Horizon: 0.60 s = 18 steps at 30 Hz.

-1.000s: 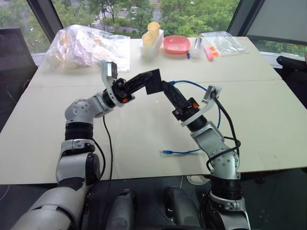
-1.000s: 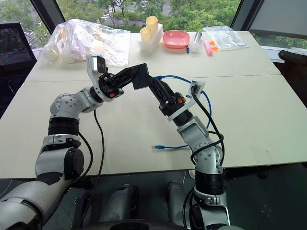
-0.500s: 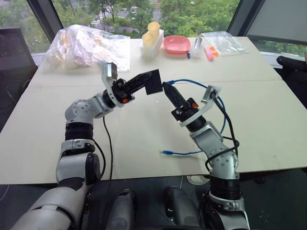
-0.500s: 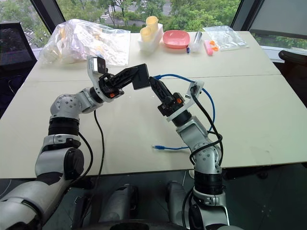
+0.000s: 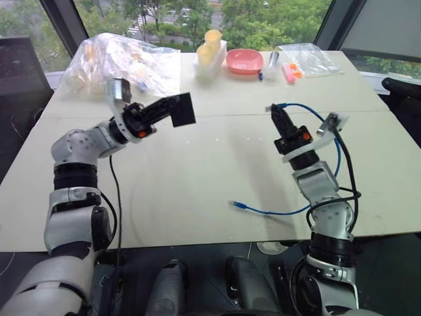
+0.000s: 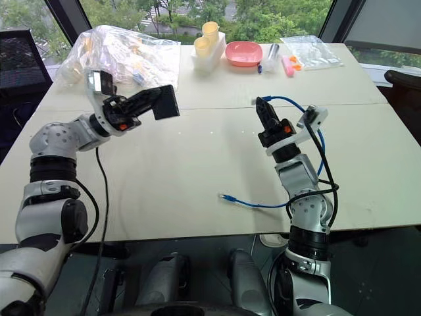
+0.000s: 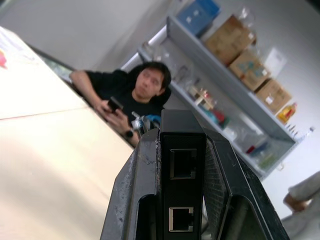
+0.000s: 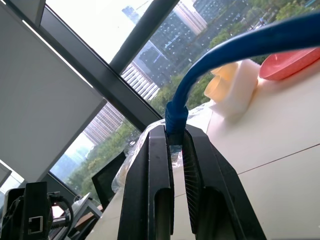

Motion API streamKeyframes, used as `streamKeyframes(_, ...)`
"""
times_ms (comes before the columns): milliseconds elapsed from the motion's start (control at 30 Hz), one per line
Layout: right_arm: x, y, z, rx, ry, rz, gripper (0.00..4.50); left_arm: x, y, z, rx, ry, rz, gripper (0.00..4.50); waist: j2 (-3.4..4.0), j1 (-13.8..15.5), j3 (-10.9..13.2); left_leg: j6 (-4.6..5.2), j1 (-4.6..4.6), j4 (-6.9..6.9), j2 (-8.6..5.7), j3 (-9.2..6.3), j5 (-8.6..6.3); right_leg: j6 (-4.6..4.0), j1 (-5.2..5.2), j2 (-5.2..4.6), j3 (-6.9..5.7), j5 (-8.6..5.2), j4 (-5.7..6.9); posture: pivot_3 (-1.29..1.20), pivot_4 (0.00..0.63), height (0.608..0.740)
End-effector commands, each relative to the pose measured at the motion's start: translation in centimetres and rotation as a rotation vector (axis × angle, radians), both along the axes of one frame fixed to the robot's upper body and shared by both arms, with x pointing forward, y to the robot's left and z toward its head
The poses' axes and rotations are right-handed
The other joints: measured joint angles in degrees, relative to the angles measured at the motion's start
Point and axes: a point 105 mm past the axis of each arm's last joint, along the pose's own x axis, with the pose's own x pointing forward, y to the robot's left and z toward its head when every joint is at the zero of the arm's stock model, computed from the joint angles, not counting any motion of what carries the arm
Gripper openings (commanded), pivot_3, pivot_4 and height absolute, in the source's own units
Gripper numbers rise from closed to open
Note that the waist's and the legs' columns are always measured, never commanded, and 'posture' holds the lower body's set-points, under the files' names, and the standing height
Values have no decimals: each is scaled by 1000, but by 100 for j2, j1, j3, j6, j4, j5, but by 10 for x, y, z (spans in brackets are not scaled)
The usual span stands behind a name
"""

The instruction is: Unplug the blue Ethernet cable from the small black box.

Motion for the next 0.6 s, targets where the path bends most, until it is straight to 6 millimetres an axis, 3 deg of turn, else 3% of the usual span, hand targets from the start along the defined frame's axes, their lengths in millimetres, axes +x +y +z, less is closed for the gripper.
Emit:
streamKeyframes(33, 10, -3, -19, -141, 135, -45, 28, 18, -27, -12, 230, -249, 182, 496, 0, 7, 0, 0, 0, 1, -1, 1, 0, -1, 1, -5, 1, 0, -1, 0, 150, 740)
streamKeyframes(200, 17, -12, -38, -230, 287, -101, 28, 27, -56, -16, 268, -431, 320, 496, 0, -27, 0, 3, -20, -1, -1, 16, -2, 0, -17, -7, 17, 2, -12, 0, 150, 740)
streamKeyframes(333, 19, -19, -46, -312, 343, -141, 1575, 31, -72, -20, 262, -472, 412, 496, 1, -22, -1, 16, -20, -1, 1, 16, -9, 21, -21, 10, 19, 12, -12, 0, 150, 740)
streamKeyframes(500, 11, -17, -49, -403, 346, -113, 4247, 28, -88, -37, 277, -474, 412, 496, 1, -20, -1, 17, -19, 1, -1, 17, -10, 24, -18, 10, 18, 12, -13, 0, 150, 740)
streamKeyframes(600, -9, -3, -51, -555, 291, 10, 4448, 25, -98, -50, 293, -461, 400, 496, 1, -7, -1, 19, -21, 2, -2, 16, -11, 26, -17, 9, 17, 12, -16, 0, 150, 740)
